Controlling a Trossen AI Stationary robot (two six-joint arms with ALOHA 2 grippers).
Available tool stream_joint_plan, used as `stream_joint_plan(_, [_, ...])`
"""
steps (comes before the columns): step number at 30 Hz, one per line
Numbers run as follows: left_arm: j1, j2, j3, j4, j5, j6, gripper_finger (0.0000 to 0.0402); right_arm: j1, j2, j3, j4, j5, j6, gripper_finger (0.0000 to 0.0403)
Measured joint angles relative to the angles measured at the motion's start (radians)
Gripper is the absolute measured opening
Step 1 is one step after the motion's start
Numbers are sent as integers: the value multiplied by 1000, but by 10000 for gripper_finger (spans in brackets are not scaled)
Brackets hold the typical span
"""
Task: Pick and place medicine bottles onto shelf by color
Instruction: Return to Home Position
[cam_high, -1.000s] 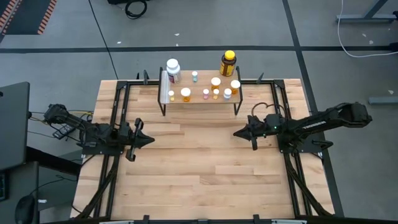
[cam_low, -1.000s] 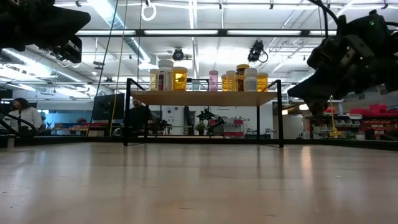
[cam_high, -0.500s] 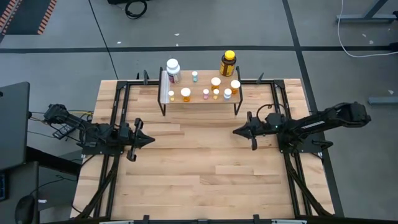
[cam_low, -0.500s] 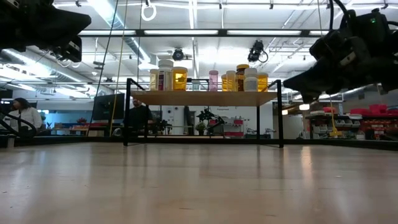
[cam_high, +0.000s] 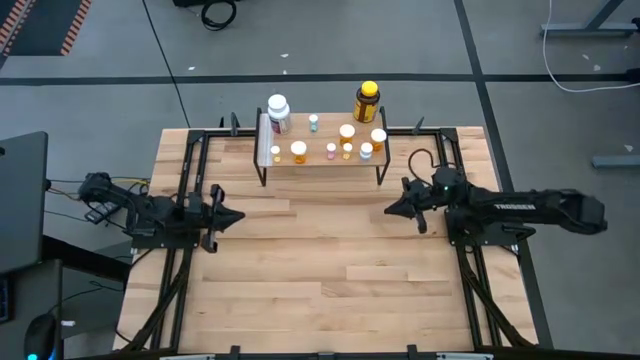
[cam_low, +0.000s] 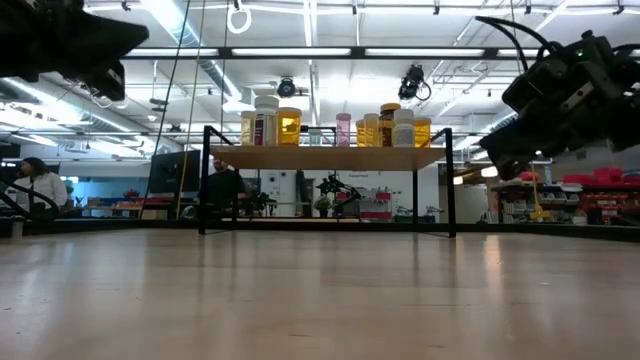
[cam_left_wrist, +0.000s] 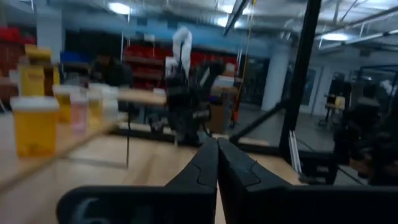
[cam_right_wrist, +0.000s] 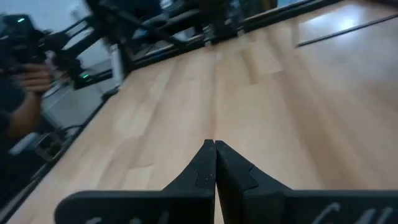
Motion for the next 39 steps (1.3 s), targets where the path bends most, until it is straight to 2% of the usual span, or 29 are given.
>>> stream_joint_plan(5, [25,-117,0,-56,-42,43,3,-48,-117,0,-156,55,-1,10])
stream_joint_plan(10, [50,-113,1,-149,-157,-24,7,-48,-196,0,-295,182,-1,7])
stream_joint_plan(16, [38,-112,-1,-165,-94,-108,4,-36,-293,0,-290,309,-2,9])
stream_joint_plan(19, [25,-113,-1,-127,-82,-82,9,-23,-351,0,-277,380,-3,8])
stream_joint_plan(23, [21,-113,-1,-108,-82,-29,12,-5,-439,0,-263,394,17,9])
stream_joint_plan(26, [21,-113,1,-110,-90,-28,8,15,-507,0,-347,444,66,9])
stream_joint_plan(29, [21,-111,1,-117,-96,-25,6,51,-556,0,-479,542,91,9])
stream_joint_plan(34, [21,-110,2,-195,-104,1,19,98,-562,0,-465,672,122,14])
stream_joint_plan(39, [21,-110,4,-255,-104,-69,34,105,-562,0,-459,677,215,14])
